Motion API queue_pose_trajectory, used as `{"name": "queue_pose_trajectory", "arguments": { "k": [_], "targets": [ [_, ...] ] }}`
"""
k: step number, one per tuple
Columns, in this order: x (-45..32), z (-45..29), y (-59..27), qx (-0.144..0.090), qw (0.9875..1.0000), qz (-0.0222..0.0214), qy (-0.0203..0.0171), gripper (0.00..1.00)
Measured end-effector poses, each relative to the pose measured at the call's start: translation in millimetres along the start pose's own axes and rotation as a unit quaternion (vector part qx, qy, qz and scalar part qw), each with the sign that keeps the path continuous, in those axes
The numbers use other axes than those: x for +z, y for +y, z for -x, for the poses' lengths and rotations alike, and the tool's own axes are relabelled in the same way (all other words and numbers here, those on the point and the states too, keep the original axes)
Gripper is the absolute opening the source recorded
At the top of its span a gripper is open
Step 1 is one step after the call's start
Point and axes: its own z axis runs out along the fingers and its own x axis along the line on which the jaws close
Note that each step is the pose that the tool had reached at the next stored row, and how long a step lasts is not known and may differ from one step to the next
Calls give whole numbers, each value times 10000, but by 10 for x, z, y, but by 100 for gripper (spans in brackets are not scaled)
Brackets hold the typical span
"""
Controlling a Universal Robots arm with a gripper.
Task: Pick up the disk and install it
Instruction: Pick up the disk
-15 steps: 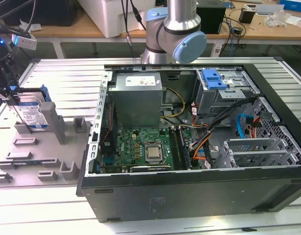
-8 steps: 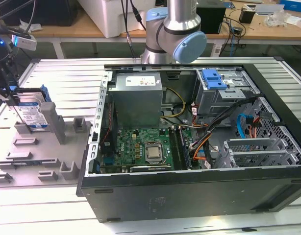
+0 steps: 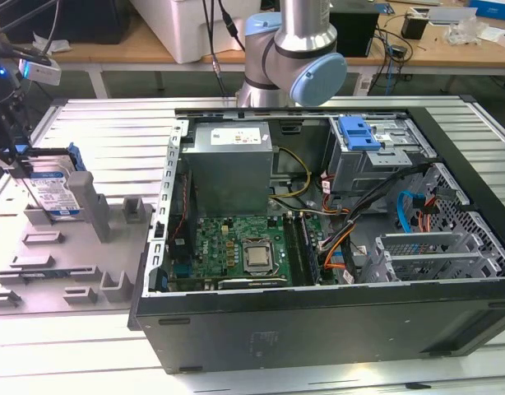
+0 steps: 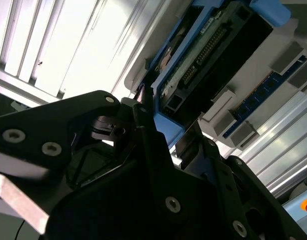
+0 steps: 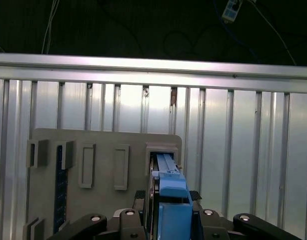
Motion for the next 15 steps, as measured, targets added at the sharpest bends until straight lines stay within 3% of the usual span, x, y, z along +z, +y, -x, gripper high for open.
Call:
{"name": "queue_pose_trajectory", "arguments": {
  "k": [4, 7, 9, 10, 15],
  "targets": [
    [1, 0, 0, 0, 10000, 0, 0, 45],
    [2, 0, 0, 0, 10000, 0, 0, 63],
    [2, 0, 0, 0, 10000, 0, 0, 63],
    [2, 0, 0, 0, 10000, 0, 0, 69],
    [3, 0, 0, 0, 10000, 0, 0, 69]
  ]
}}
